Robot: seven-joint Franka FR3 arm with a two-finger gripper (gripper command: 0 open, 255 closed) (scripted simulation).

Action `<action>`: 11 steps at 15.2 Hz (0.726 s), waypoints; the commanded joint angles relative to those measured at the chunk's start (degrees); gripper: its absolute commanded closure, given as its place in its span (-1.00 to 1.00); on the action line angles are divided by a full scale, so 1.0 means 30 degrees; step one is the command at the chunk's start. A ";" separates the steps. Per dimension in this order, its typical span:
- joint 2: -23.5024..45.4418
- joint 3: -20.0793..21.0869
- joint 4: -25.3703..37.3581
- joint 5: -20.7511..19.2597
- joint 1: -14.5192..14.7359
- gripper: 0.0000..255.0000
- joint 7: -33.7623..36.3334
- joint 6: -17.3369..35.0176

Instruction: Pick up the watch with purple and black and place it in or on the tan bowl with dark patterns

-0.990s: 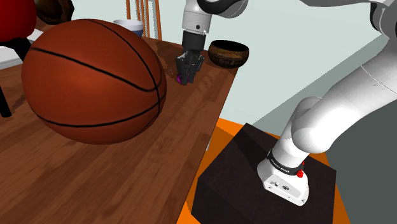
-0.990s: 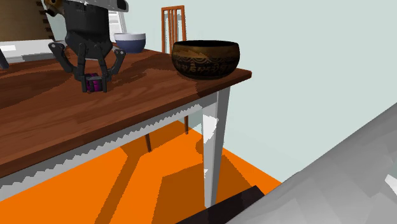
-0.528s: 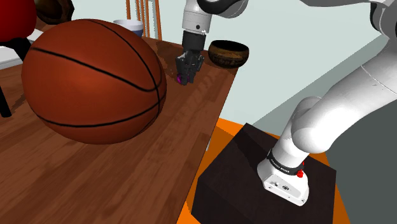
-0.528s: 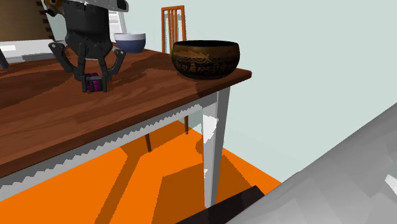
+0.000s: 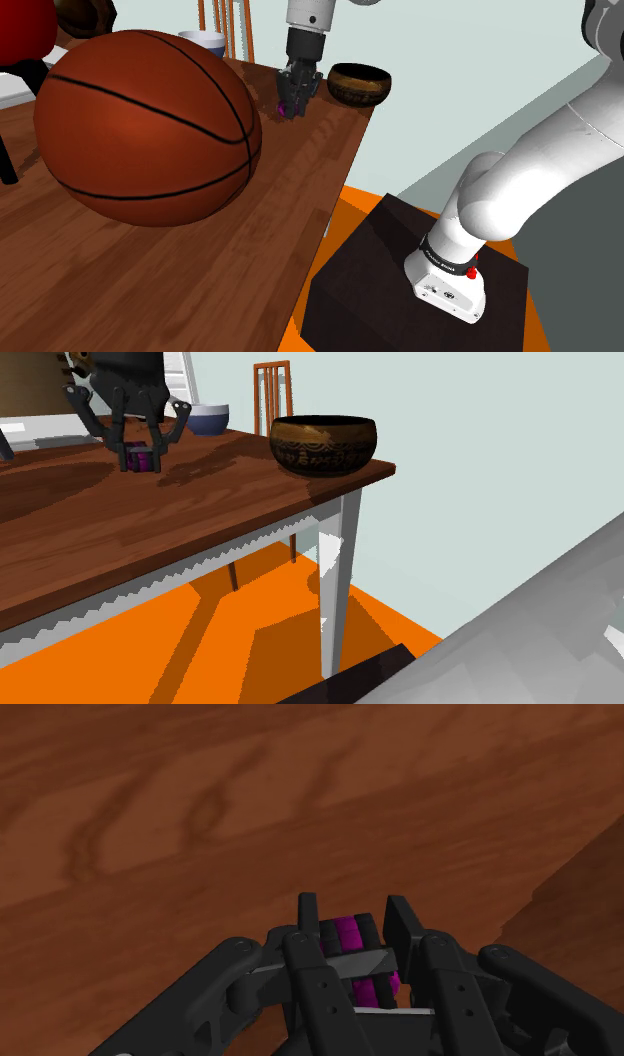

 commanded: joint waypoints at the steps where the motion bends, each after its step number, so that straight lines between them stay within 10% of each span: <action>1: -0.0044 -0.0034 0.0448 -0.0026 -0.0011 1.00 0.0069 -0.0499; 11: 0.0333 -0.0150 0.3363 -0.0158 -0.0051 1.00 0.0499 -0.3004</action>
